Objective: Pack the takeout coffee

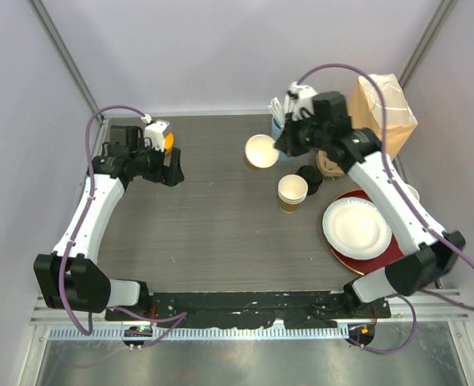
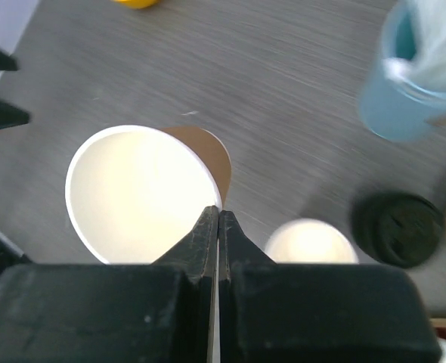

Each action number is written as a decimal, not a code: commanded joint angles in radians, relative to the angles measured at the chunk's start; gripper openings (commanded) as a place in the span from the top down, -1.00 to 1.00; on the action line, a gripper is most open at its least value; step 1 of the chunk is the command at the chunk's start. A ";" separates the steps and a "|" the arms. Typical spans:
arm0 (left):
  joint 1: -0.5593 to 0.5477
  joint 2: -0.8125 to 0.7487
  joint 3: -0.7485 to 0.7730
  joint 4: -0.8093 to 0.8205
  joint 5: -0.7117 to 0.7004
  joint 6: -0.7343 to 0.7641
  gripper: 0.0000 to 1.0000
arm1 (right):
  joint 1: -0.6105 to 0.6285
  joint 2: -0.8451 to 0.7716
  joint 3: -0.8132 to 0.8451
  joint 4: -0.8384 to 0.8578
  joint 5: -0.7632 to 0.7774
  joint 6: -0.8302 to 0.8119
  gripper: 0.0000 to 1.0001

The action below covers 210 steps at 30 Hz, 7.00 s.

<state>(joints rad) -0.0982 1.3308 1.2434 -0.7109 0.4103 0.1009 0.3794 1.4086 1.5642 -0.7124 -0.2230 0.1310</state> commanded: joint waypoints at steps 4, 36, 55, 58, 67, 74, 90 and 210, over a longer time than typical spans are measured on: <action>-0.003 -0.004 0.039 -0.013 -0.129 0.020 -0.78 | 0.174 0.379 0.168 0.010 -0.025 0.007 0.98; -0.003 0.022 0.021 -0.012 -0.136 0.026 -0.76 | 0.385 0.751 0.450 -0.079 0.036 0.013 0.14; -0.003 0.022 0.007 -0.005 -0.110 0.016 -0.76 | -0.068 0.044 -0.191 -0.044 0.255 0.006 -0.04; -0.003 0.028 0.011 -0.005 -0.107 0.014 -0.76 | -0.117 0.049 -0.246 -0.029 0.193 0.001 0.10; -0.003 0.018 0.001 -0.005 -0.102 0.019 -0.75 | -0.128 0.113 -0.239 -0.007 0.140 0.005 0.33; -0.003 0.022 0.002 -0.004 -0.105 0.020 -0.75 | -0.125 0.148 -0.236 -0.010 0.133 0.002 0.49; -0.003 0.028 0.008 -0.005 -0.102 0.022 -0.75 | -0.112 0.185 -0.216 -0.030 0.139 -0.008 0.98; -0.790 0.628 0.585 -0.257 0.065 0.976 0.20 | -0.106 0.072 -0.351 0.008 -0.248 0.016 0.98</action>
<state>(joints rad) -0.8810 1.9522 1.7782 -0.9867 0.4908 1.0592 0.2668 1.4929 1.2118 -0.7361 -0.4450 0.1379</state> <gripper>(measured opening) 0.428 0.030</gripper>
